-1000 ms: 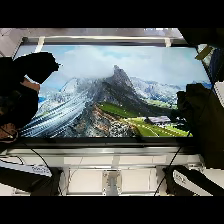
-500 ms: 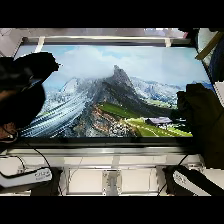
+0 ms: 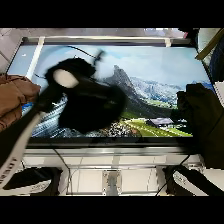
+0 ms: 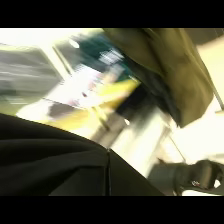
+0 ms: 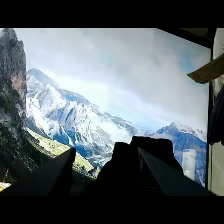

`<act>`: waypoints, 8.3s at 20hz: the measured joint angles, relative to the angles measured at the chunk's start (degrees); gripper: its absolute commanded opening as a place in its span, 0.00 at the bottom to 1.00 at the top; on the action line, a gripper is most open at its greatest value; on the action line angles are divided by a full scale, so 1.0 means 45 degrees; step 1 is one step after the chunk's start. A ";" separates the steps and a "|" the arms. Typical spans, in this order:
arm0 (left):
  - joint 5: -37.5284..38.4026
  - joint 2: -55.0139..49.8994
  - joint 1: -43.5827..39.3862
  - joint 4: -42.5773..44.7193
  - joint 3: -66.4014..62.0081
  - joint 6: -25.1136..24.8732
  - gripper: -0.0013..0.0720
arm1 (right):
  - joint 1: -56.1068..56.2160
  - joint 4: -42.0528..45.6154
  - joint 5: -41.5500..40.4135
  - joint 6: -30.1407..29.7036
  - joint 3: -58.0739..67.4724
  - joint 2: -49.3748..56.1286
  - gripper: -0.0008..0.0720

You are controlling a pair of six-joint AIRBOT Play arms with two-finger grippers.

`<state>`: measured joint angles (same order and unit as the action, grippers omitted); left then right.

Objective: Fold the clothes and pants, and hang the long-sleeved shirts on hangers.

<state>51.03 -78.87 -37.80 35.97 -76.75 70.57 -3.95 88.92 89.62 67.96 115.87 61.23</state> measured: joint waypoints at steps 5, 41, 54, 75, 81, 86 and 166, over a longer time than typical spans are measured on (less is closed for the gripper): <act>-0.2234 -0.0476 -0.0607 0.0301 -0.0024 0.0151 0.98 | 0.0000 0.0471 0.0087 0.0063 -0.0452 0.0039 0.62; -0.4731 -0.0165 1.0069 -0.4532 0.5115 -0.3735 0.04 | -0.0199 -0.3045 -0.0364 0.1234 -0.8034 0.0374 0.63; -0.1462 0.4279 1.4086 -0.2681 0.5100 -0.3405 0.04 | 0.4138 -1.1249 -0.6669 -0.0228 -1.6072 0.2652 0.89; -0.0942 0.4420 1.4173 -0.2647 0.5100 -0.3410 0.04 | 0.7543 -1.4197 -0.8238 -0.0559 -1.4785 0.6853 0.62; -0.0942 0.4420 1.4173 -0.2647 0.5100 -0.3410 0.04 | 0.6611 -1.3585 -0.7111 -0.0461 -1.4392 0.6193 0.63; -0.0947 0.4420 1.4173 -0.2647 0.5100 -0.3434 0.04 | 0.5999 -1.2779 -0.6989 0.0316 -1.4518 0.5717 0.79; -0.0141 0.4435 1.8714 0.2574 0.5085 -0.2045 0.04 | -0.4566 -0.9015 -0.6271 0.0748 -1.3940 0.5858 0.68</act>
<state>50.39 -58.92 46.41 47.55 -53.87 61.36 -24.49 48.36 61.41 71.33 53.15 87.59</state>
